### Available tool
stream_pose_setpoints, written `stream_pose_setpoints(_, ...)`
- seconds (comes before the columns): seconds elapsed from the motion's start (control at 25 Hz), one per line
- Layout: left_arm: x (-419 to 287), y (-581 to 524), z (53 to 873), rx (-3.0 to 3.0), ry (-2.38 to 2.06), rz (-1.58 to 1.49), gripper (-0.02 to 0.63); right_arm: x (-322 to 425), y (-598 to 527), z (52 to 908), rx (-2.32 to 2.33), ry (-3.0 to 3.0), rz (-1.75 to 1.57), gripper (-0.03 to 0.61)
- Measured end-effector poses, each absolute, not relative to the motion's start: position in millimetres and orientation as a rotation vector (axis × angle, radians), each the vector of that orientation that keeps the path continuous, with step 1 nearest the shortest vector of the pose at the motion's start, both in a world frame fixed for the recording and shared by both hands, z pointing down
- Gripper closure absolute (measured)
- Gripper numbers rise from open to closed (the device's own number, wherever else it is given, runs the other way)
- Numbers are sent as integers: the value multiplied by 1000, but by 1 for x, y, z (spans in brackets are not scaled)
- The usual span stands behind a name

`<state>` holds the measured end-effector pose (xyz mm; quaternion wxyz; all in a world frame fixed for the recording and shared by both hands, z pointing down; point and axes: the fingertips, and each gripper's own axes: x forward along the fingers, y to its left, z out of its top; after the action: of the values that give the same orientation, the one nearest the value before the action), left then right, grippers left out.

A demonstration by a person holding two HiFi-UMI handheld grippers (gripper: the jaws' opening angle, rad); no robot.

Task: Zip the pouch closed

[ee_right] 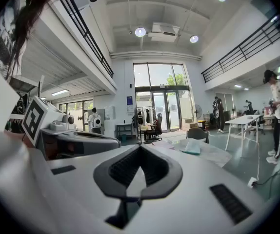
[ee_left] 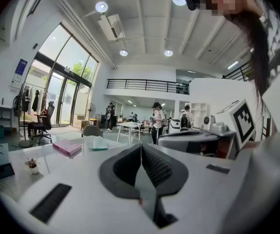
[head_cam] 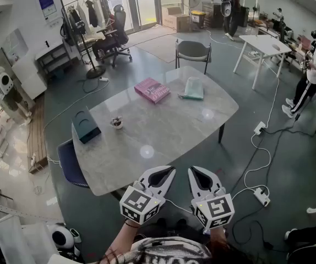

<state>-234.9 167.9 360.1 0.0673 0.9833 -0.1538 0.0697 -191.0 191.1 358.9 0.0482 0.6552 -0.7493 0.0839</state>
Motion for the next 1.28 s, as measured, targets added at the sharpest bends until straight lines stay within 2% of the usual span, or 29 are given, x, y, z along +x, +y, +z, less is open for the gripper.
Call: stream_pose_setpoints(1.28,-185,193,386,2960,-529,297,600,-140,220,385,1936,-2309,233,580)
